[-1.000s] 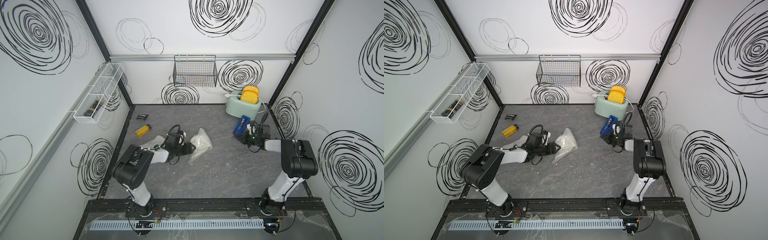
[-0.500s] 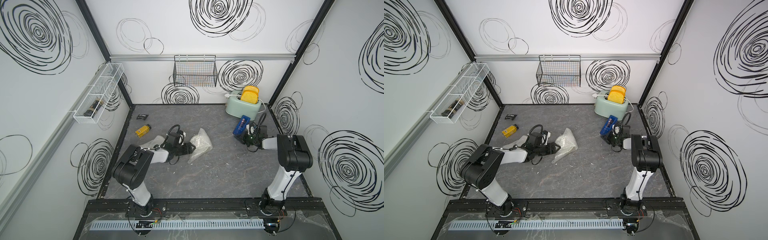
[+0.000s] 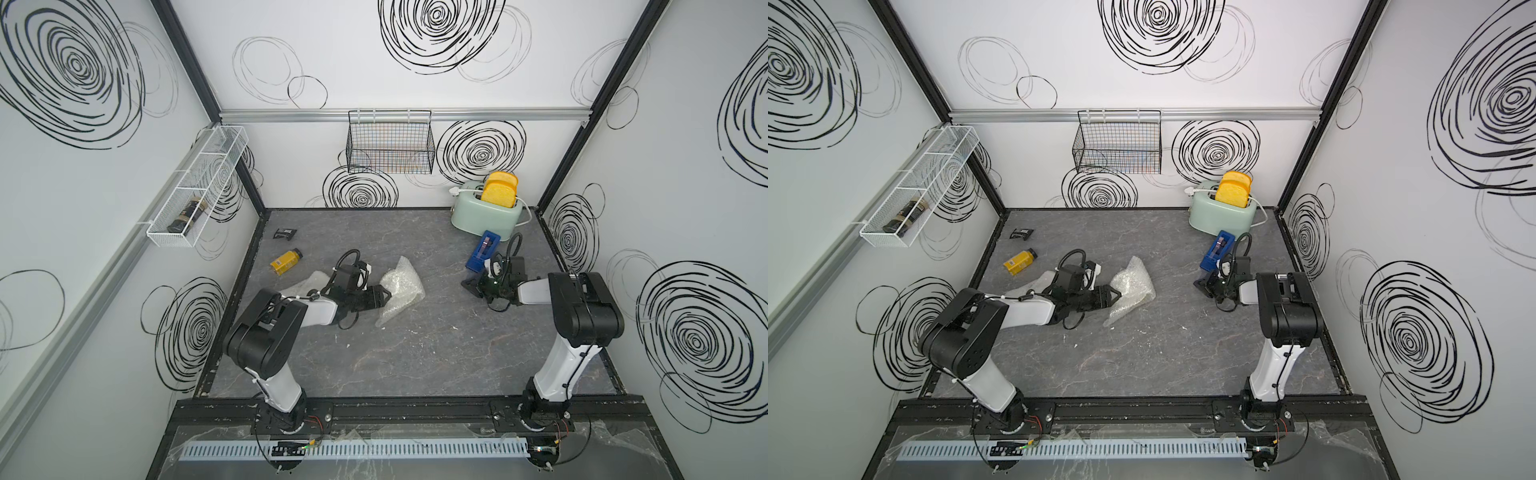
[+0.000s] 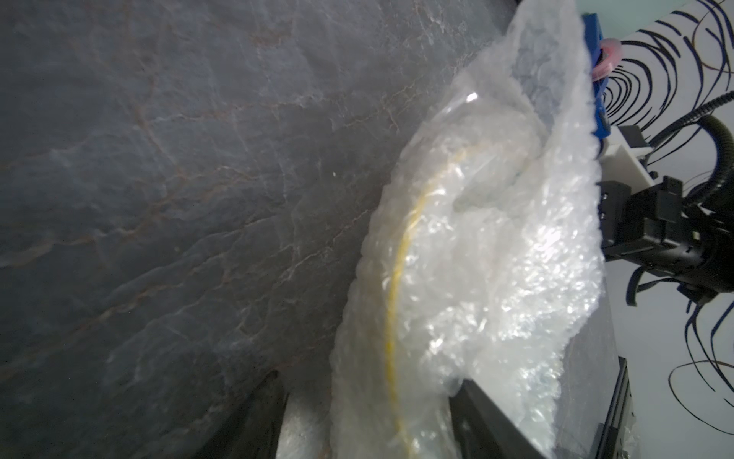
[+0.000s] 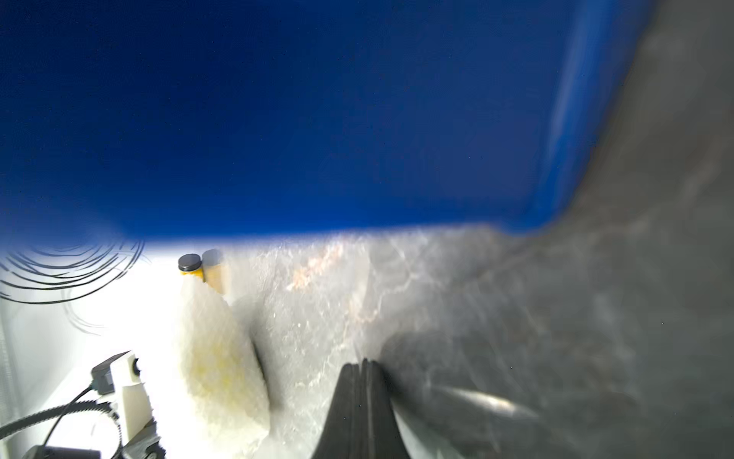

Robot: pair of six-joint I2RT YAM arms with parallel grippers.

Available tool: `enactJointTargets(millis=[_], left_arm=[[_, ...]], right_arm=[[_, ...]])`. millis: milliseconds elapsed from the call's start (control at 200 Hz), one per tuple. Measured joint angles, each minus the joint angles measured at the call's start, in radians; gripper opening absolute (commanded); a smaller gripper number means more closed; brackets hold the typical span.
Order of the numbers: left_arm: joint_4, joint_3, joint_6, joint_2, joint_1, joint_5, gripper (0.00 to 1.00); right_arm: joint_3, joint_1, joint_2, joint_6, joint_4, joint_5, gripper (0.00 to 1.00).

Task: Wrap bowls in bubble wrap
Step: Tear off the tape using the Tape Cutter, then stick the tape on the bubble wrap.

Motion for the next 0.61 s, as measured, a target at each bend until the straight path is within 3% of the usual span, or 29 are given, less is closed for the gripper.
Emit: enactJointTargets(millis=[145, 270, 440, 605], left_arm=[[0.000, 0.000, 0.000, 0.000, 0.000, 0.001, 0.68], [0.000, 0.000, 0.000, 0.000, 0.000, 0.002, 0.68], [0.000, 0.000, 0.000, 0.000, 0.000, 0.004, 0.68], [0.000, 0.000, 0.000, 0.000, 0.000, 0.005, 0.68]], right_arm=[[-0.010, 0.032, -0.050, 0.005, -0.050, 0.005, 0.00], [0.041, 0.128, -0.148, -0.030, -0.153, 0.011, 0.00], [0.283, 0.277, -0.205, -0.069, -0.192, -0.037, 0.00], [0.525, 0.411, -0.125, -0.127, -0.230, -0.098, 0.00]])
